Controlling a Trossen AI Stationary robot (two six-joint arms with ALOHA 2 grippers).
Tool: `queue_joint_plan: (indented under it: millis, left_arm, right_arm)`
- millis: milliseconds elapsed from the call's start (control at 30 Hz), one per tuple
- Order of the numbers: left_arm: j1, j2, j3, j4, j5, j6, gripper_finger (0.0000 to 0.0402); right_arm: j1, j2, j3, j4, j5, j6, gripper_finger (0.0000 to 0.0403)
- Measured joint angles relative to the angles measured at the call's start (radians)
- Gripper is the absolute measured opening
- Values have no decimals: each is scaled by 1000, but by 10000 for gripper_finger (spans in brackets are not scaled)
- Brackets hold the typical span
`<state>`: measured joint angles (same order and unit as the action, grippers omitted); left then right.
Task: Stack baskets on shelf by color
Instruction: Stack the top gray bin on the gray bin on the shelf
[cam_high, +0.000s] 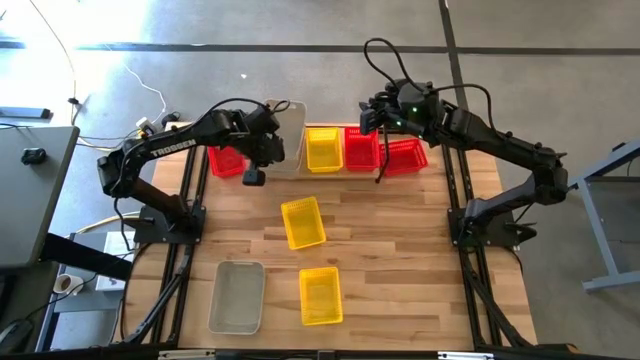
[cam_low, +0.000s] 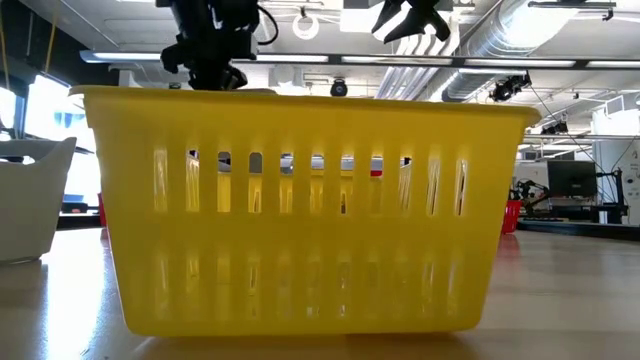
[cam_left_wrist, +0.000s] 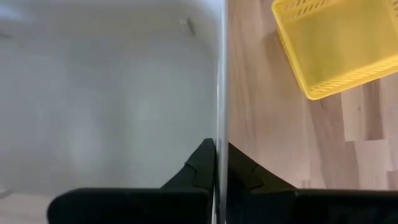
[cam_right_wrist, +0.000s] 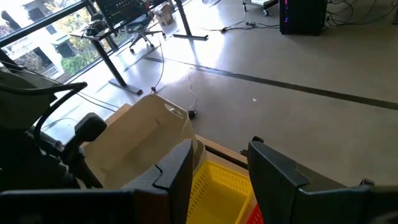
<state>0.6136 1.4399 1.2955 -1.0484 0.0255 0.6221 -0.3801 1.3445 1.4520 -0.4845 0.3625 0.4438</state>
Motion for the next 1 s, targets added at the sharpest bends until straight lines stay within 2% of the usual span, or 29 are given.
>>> queue_joint_plan:
  millis: [500, 1000]
  left_arm:
    - [2, 106, -14, 11, -41, -43, 0]
    - [8, 122, -14, 70, -62, -88, 3]
  right_arm:
    - [0, 0, 0, -1, 0, 0, 135]
    - [0, 0, 0, -4, -4, -8, 135]
